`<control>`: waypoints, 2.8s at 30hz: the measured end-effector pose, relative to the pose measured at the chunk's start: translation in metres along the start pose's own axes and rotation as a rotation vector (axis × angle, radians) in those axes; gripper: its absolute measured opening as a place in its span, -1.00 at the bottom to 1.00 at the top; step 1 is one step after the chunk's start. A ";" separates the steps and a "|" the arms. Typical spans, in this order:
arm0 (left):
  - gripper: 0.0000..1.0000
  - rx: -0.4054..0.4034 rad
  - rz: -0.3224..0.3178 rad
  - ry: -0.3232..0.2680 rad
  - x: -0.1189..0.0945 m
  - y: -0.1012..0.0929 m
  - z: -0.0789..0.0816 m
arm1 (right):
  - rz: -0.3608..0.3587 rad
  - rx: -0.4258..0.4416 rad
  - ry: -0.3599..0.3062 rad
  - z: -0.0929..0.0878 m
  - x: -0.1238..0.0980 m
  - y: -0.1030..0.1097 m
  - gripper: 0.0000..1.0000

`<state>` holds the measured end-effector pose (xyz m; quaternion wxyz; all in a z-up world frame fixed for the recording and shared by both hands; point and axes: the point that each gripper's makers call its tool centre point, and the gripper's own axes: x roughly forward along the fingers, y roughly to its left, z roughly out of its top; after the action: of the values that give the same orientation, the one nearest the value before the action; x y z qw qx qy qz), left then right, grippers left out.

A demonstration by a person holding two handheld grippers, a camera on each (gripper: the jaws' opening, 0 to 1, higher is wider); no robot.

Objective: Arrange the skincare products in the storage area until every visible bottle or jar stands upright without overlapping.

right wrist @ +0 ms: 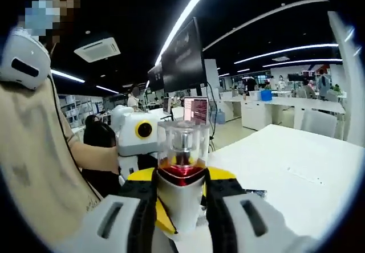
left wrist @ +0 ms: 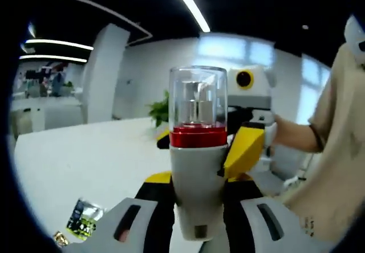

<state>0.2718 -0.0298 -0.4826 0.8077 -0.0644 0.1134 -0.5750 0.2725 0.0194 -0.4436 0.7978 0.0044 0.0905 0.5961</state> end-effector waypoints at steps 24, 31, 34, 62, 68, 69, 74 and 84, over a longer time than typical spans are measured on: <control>-0.45 -0.006 -0.262 0.032 0.016 -0.004 0.016 | 0.112 0.142 -0.069 0.010 -0.013 -0.018 -0.39; -0.45 -0.019 -0.273 0.048 0.029 0.002 0.004 | -0.009 0.165 -0.037 -0.007 -0.015 -0.034 -0.40; -0.44 0.036 -0.210 0.110 0.038 0.013 -0.015 | -0.079 0.111 0.036 -0.026 -0.015 -0.042 -0.40; -0.40 0.139 -0.098 0.389 0.061 0.029 -0.180 | -0.375 0.051 0.246 -0.186 -0.020 -0.048 -0.41; -0.40 0.142 -0.092 0.411 0.059 0.033 -0.199 | -0.378 0.064 0.284 -0.205 -0.016 -0.047 -0.41; -0.40 0.149 -0.092 0.414 0.059 0.033 -0.201 | -0.378 0.062 0.284 -0.207 -0.016 -0.046 -0.41; -0.40 0.158 -0.091 0.414 0.056 0.034 -0.210 | -0.380 0.057 0.301 -0.214 -0.013 -0.043 -0.41; -0.40 0.178 -0.090 0.445 0.053 0.031 -0.221 | -0.394 0.027 0.343 -0.227 -0.012 -0.041 -0.41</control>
<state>0.2603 -0.0635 -0.7088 0.7388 0.1304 0.2347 -0.6181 0.2740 -0.0268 -0.6702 0.8713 -0.1038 0.2318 0.4200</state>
